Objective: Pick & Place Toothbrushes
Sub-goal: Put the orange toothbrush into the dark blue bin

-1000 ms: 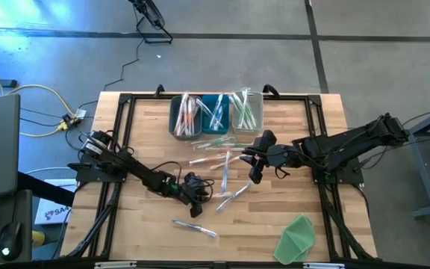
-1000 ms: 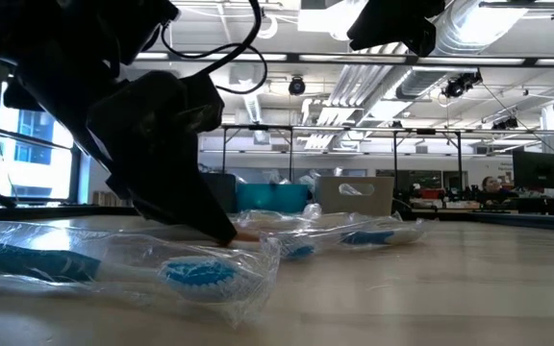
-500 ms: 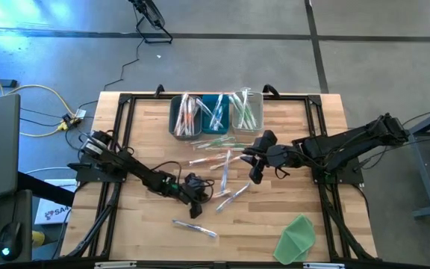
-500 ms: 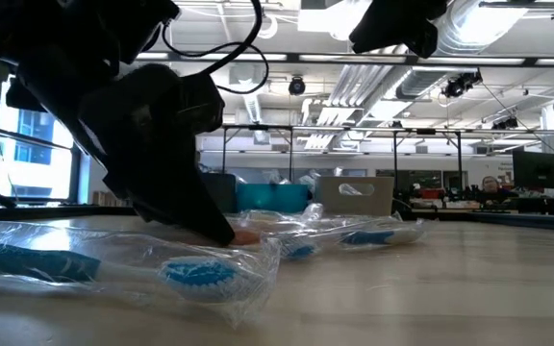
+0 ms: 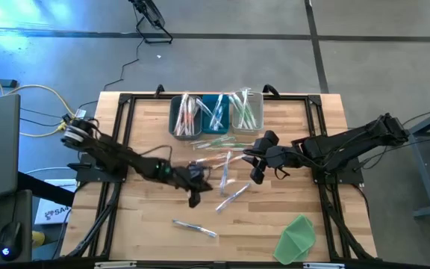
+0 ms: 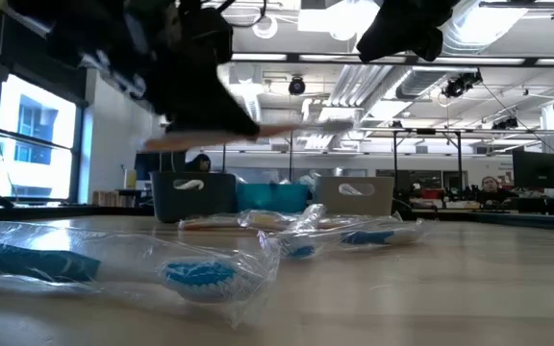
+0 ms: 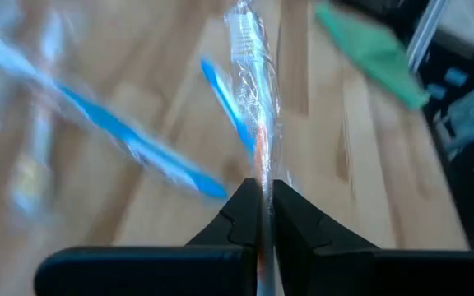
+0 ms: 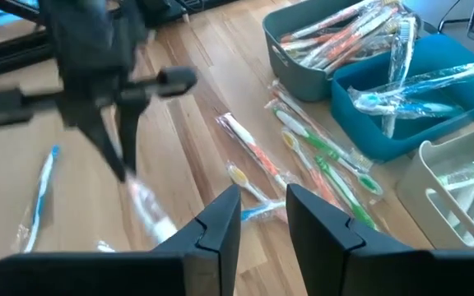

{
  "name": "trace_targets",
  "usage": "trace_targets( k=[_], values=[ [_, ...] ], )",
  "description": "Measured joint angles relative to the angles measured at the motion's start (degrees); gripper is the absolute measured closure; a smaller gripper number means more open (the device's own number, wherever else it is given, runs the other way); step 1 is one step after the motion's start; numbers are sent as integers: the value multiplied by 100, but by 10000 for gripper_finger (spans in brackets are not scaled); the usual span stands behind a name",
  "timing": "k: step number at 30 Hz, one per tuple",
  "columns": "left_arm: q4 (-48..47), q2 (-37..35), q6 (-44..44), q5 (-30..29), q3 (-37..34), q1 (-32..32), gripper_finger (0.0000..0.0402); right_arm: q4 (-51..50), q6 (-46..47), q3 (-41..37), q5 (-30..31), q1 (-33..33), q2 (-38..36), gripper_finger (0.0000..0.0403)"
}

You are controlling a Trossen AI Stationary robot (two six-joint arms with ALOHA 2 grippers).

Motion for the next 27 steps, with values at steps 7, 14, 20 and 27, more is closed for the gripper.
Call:
trace_targets(
  k=[7, 14, 20, 27],
  values=[
    [-407, -961, 393, 229, 7, 706, 390, -149, -3, 2, -1, 1, 0, 310],
    [-599, -1657, 651, 300, 7, 1383, 390, -154, -221, 2, 30, -6, 0, 310],
    [-641, -1983, 661, 494, 7, 1978, 390, -112, -455, 2, 62, -197, 0, 310],
    [-636, -2019, 661, 904, 7, 2691, 390, 98, -683, 2, 53, -796, 0, 310]
  ],
)
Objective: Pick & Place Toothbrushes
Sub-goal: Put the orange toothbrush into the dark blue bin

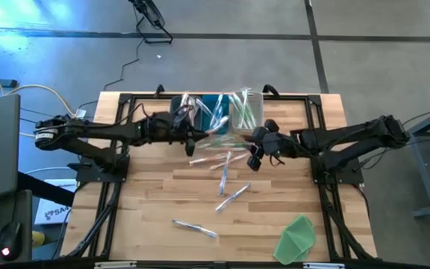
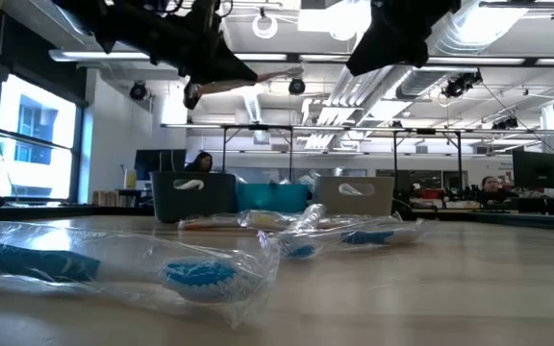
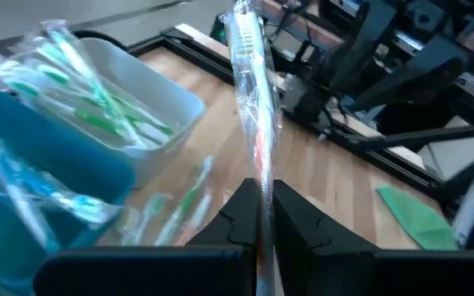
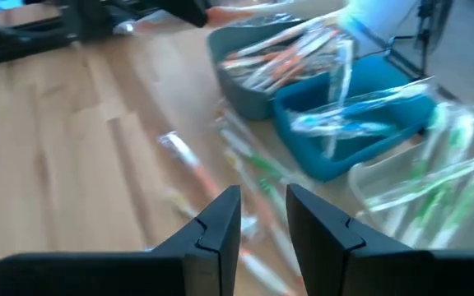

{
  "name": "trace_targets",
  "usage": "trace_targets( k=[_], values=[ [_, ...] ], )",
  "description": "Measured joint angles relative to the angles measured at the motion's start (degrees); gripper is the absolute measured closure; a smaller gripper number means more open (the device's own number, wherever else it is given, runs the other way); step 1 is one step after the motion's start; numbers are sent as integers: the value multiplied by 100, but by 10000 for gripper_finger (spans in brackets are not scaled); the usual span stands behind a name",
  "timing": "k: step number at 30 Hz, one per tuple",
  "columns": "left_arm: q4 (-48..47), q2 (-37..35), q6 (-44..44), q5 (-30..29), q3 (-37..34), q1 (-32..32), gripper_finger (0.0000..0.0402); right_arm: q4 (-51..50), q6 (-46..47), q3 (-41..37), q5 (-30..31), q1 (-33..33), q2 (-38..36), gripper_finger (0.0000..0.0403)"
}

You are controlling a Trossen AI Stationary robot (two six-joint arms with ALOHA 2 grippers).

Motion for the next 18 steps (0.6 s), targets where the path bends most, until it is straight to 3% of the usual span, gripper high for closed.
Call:
trace_targets(
  k=[15, 18],
  values=[
    [50, 2, -17, 64, 0, 1412, 390, 255, -585, 0, -15, -1257, 0, 310],
    [23, 6, -19, -149, 0, 1677, 390, 297, -582, 0, -14, -1472, 0, 310]
  ],
)
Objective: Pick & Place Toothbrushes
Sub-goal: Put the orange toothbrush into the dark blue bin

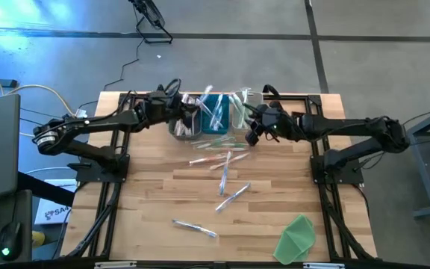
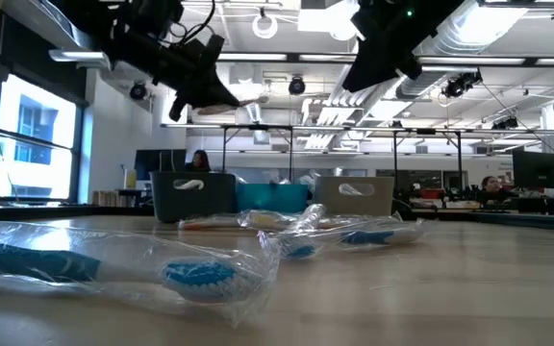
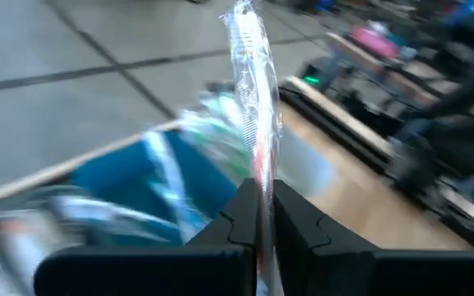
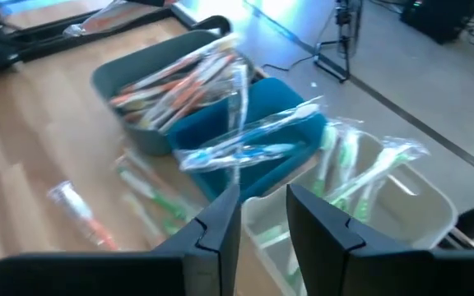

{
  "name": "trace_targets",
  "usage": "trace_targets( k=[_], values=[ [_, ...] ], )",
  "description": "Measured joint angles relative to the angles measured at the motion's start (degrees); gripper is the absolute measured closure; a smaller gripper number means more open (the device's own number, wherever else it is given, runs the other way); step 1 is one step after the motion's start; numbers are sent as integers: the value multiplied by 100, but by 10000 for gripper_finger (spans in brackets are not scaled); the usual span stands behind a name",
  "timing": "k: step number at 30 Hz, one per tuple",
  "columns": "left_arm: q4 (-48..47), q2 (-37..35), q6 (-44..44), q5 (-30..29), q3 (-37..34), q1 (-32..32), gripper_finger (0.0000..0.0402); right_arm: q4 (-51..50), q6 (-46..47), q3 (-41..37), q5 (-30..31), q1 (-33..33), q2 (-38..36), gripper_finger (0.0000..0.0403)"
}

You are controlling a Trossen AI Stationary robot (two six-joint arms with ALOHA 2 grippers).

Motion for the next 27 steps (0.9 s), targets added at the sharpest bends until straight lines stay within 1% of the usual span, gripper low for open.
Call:
trace_targets(
  k=[5, 9, 11, 15, 17, 20, 27],
  values=[
    [-188, 56, -38, -643, 0, 221, 390, 135, 12, 0, 1, -304, 0, 310],
    [-544, 112, 19, -1072, 0, 229, 390, 225, 48, 0, 0, -440, 0, 310],
    [-873, 159, -136, -1186, -6, 228, 390, 213, 51, 0, -2, -470, 0, 310],
    [-1058, 390, -360, -1301, -9, 228, 390, 214, -70, 0, -3, -493, 0, 310],
    [-1027, 540, -458, -1557, -9, 222, 390, 214, -182, 0, -14, -522, 0, 310],
    [-1050, 841, -919, -1830, -9, 216, 390, 216, -315, 0, -7, -526, 0, 310],
    [-786, 1445, -1267, -1963, -11, 215, 390, 214, -692, 0, -3, -522, 0, 310]
  ],
)
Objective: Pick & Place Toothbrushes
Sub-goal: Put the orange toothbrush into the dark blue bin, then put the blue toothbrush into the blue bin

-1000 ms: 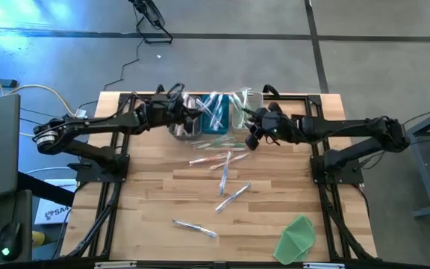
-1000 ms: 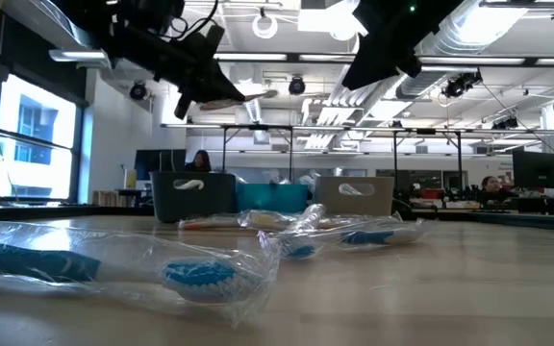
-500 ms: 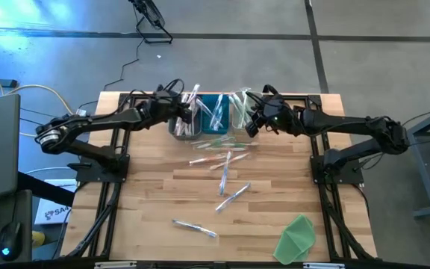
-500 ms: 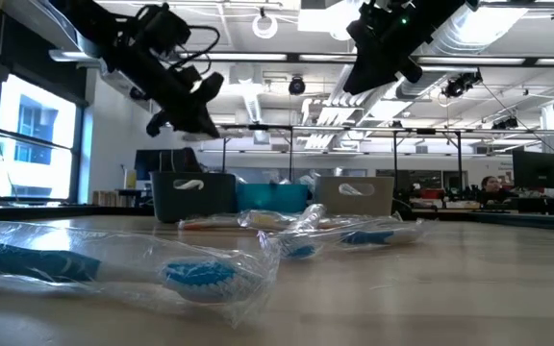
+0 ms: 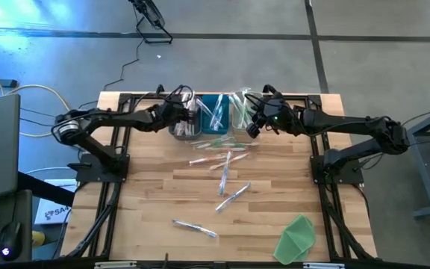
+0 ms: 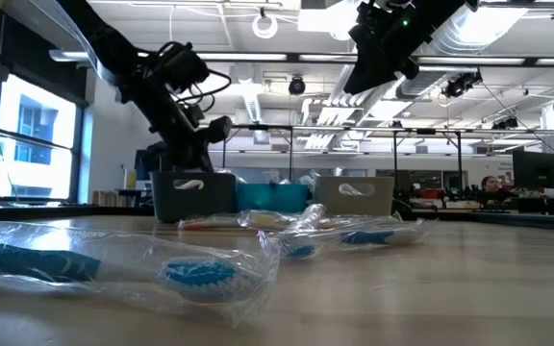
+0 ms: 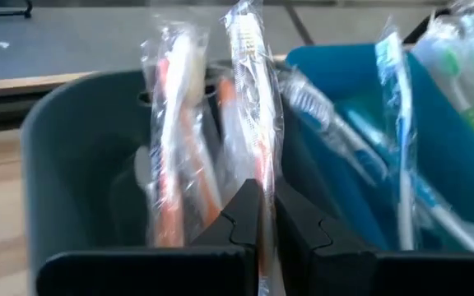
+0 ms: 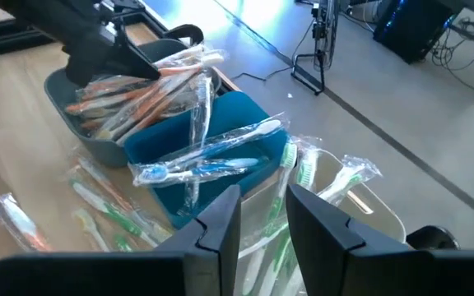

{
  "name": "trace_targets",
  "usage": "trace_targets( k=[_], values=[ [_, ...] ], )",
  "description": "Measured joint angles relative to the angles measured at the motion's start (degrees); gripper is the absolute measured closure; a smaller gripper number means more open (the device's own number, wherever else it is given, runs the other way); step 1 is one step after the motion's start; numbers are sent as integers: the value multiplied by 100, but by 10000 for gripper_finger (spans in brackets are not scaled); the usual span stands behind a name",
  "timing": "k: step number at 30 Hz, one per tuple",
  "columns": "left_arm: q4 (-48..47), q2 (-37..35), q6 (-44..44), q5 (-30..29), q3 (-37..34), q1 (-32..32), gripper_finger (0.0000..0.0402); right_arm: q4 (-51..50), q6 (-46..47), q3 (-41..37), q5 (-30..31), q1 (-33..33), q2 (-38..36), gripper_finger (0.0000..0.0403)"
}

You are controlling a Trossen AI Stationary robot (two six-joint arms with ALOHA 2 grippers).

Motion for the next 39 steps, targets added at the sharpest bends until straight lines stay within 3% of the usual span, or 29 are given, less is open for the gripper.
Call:
trace_targets(
  k=[9, 26, 39],
  values=[
    [105, 244, -279, -2, 2, 0, 380, -2, -193, 0, 4, -2, 0, 310],
    [80, 246, -285, 234, 147, 11, 273, 53, -343, 0, 4, -2, 0, 310],
    [-504, 161, 509, 577, 934, -28, 268, 81, -346, 0, -136, 0, 0, 310]
  ],
)
